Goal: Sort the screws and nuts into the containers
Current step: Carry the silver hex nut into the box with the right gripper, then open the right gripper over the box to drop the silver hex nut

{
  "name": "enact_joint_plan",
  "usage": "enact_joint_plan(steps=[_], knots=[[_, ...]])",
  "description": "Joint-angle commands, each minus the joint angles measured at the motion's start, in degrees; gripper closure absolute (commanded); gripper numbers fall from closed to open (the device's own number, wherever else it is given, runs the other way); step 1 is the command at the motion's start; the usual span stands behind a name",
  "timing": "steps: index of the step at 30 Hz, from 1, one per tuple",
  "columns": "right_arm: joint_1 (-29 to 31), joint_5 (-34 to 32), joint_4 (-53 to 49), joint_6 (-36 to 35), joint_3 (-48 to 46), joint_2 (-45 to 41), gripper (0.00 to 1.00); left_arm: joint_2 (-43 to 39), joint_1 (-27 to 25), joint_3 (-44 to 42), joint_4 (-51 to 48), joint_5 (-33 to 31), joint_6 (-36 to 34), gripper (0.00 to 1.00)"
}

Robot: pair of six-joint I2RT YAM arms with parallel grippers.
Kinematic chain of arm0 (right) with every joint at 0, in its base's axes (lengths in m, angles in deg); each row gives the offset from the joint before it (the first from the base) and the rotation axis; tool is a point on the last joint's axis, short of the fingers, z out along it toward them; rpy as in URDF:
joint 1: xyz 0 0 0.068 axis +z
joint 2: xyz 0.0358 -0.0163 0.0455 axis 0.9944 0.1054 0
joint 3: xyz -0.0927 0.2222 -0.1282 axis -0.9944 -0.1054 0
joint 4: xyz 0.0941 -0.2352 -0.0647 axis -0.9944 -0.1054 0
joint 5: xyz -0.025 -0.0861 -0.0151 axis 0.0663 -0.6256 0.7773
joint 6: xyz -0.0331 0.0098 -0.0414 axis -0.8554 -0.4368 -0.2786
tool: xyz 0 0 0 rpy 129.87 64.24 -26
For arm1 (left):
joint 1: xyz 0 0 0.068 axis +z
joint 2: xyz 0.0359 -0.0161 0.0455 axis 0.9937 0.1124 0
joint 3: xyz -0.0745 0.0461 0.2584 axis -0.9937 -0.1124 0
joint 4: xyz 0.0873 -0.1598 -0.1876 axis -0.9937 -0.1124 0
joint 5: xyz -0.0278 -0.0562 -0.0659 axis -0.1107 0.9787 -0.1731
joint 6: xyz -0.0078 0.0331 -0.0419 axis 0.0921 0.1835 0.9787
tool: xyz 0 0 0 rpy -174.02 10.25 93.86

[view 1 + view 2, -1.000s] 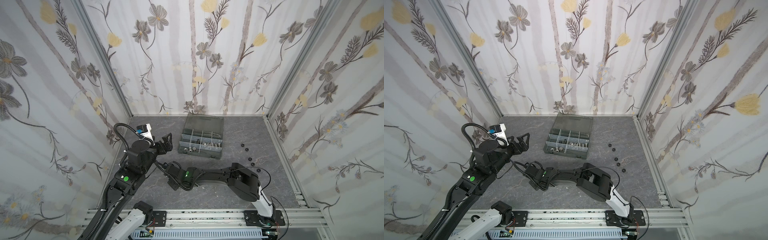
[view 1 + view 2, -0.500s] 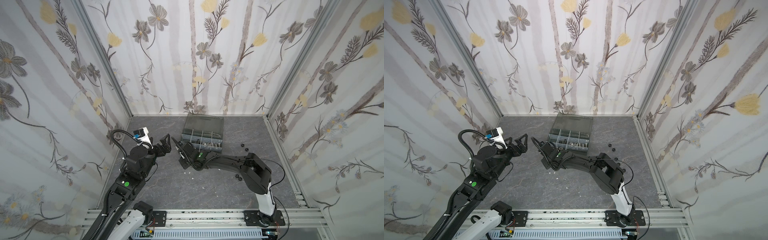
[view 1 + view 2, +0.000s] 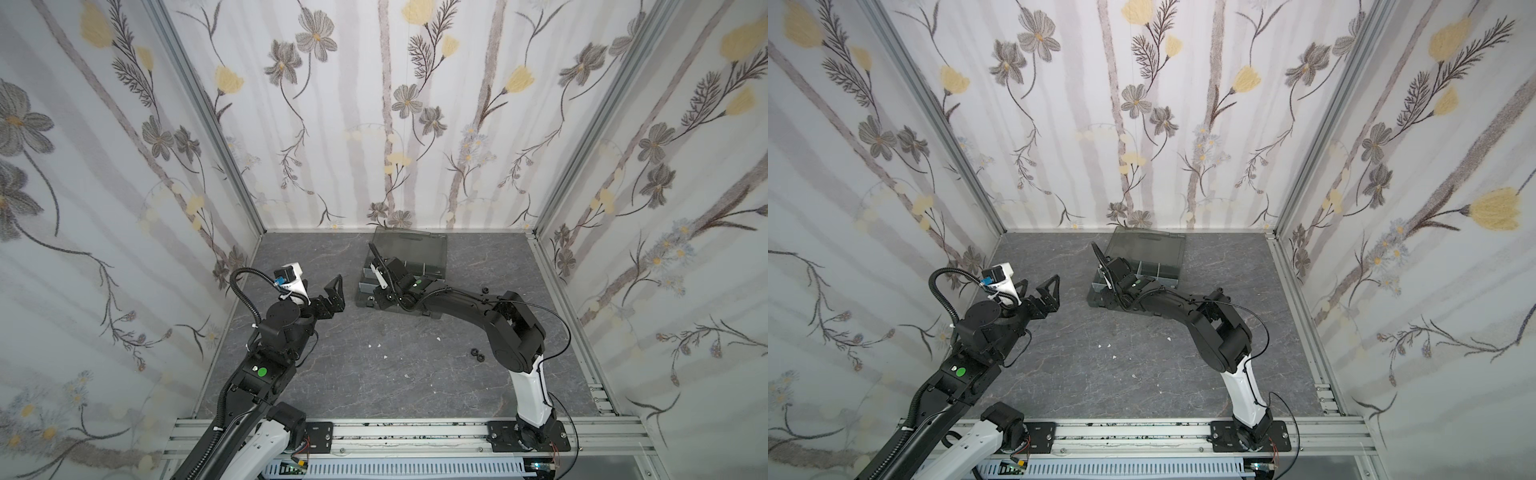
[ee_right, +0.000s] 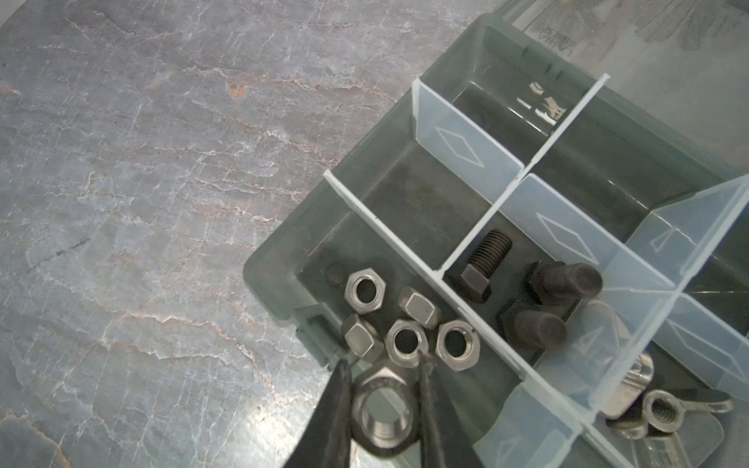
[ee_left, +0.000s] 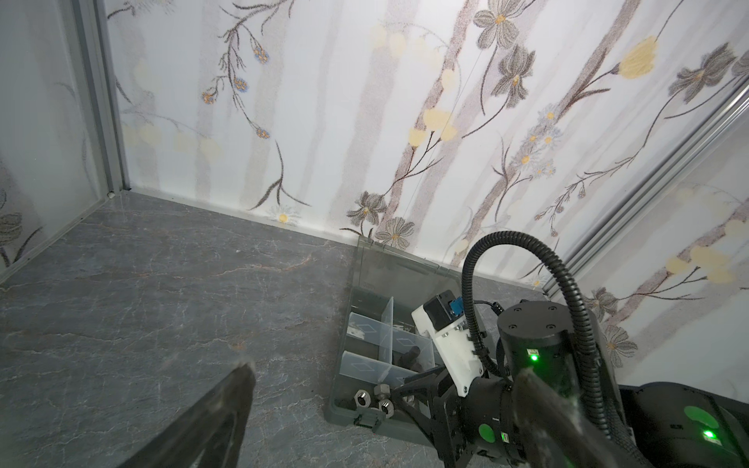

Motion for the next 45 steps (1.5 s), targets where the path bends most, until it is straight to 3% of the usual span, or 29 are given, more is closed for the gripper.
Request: enact_joint_plan(steps=[1, 8, 15, 20, 28, 38, 45], knots=[[-1.53, 2.10, 2.13, -0.12, 1.45, 1.14, 0.85, 1.03, 0.11, -0.39, 3.00, 1.20, -1.13, 0.00], [-2.44, 3.07, 2.80, -0.12, 1.93, 2.33, 0.74, 4.42, 0.41, 0.40, 1.91, 2.67, -0.90, 0.00], [-3.12, 3.43, 4.65, 0.19, -0.69, -0.06, 0.59, 8.47, 0.74, 2.89, -0.61, 10.54, -3.11, 0.00], [-3.85, 3.24, 6.43, 0.58, -4.74, -4.31, 0.54, 12.35, -0.41, 4.28, -2.14, 15.11, -4.25, 0.00], [-6.60, 4.30, 13.27, 3.44, -19.57, -17.57, 0.50, 15.04, -7.31, 5.38, -2.20, 13.06, -6.12, 0.00], [-14.43, 9.82, 23.26, 9.70, -39.36, -37.81, 0.46, 22.17, -18.18, 8.58, -1.33, 7.93, -8.35, 0.05], [-20.63, 12.24, 25.85, 12.48, -51.40, -51.90, 0.42, 30.56, -24.20, 8.54, 5.60, 10.69, -11.76, 0.05]])
